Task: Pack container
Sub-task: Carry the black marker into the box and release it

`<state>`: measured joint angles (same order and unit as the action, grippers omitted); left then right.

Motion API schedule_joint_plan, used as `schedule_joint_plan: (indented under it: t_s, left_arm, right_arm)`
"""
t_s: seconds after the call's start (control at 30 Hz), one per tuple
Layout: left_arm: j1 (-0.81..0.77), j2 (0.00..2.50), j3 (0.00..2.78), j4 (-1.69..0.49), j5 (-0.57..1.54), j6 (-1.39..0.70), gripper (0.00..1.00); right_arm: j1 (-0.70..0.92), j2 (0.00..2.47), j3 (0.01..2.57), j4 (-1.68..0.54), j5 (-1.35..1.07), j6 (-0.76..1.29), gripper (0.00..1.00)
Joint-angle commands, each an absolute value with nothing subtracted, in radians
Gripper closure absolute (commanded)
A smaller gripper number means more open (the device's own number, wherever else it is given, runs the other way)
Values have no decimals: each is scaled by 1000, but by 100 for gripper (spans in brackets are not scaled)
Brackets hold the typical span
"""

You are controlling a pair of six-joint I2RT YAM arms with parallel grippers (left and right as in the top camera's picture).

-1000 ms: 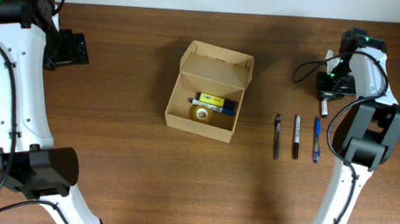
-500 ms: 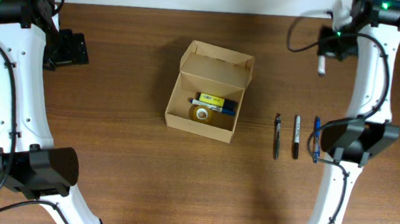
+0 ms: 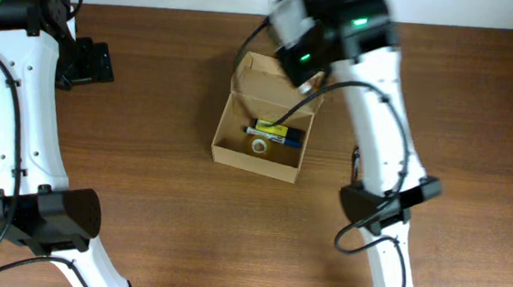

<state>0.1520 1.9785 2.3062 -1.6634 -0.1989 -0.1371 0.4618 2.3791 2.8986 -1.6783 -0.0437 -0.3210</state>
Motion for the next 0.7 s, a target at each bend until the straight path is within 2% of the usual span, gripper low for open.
schedule_joint_plan:
  t_s: [0.0,0.33,0.67]
  left_arm:
    - [155,1970,2300,-1665,-206,-129,0]
    - [155,1970,2300,-1665,-206,-129,0]
    - [155,1970,2300,-1665,-206,-129,0]
  right_arm:
    - [494,2371,2779,-1673,20,-459,96]
    - [530,2379,2439,-1564,5,-626,96]
    - [589,2380,2314,-1459,9,-659,96]
